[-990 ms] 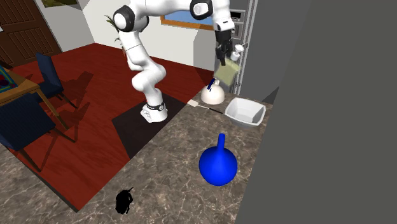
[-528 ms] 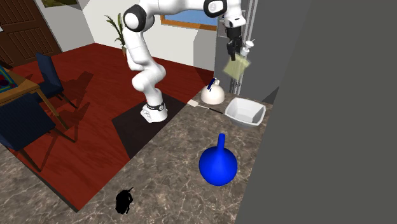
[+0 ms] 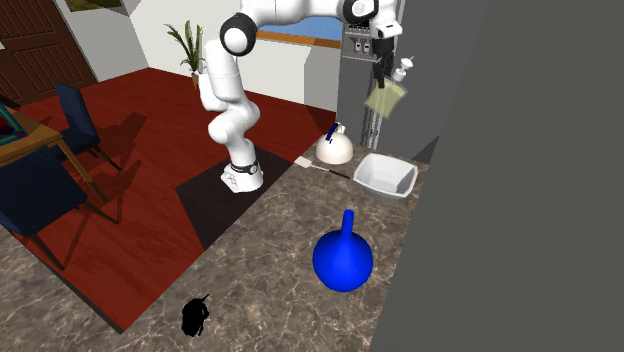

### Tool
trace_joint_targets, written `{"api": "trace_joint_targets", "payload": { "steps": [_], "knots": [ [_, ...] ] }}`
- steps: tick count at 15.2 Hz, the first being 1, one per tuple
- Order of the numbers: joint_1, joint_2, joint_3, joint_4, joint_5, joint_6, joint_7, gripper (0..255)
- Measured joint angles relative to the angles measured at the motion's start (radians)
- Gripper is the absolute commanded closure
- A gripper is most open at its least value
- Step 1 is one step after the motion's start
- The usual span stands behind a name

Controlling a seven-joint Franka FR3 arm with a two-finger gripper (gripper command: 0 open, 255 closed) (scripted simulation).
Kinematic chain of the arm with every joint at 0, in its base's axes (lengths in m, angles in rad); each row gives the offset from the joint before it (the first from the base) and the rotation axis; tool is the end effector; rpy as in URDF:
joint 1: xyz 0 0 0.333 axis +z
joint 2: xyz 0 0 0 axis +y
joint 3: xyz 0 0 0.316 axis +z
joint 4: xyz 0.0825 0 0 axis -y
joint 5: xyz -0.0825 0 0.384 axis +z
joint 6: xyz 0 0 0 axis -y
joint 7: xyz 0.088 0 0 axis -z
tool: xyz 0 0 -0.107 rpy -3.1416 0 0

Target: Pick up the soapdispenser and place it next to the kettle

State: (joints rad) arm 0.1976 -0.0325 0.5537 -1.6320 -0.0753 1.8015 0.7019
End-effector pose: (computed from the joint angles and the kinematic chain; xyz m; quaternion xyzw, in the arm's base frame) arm 0.4157 0.3864 0.6333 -0.9936 -0.0302 -0.1039 0.0310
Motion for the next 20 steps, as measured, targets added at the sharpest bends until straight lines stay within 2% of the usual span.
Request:
{"api": "trace_joint_targets", "payload": {
  "steps": [4, 20],
  "knots": [
    [0.009, 0.029, 0.01, -0.02, -0.019, 0.042, 0.027, 255],
    [0.006, 0.022, 0.008, -0.239, -0.023, 0.257, 0.044, 255]
  ]
}}
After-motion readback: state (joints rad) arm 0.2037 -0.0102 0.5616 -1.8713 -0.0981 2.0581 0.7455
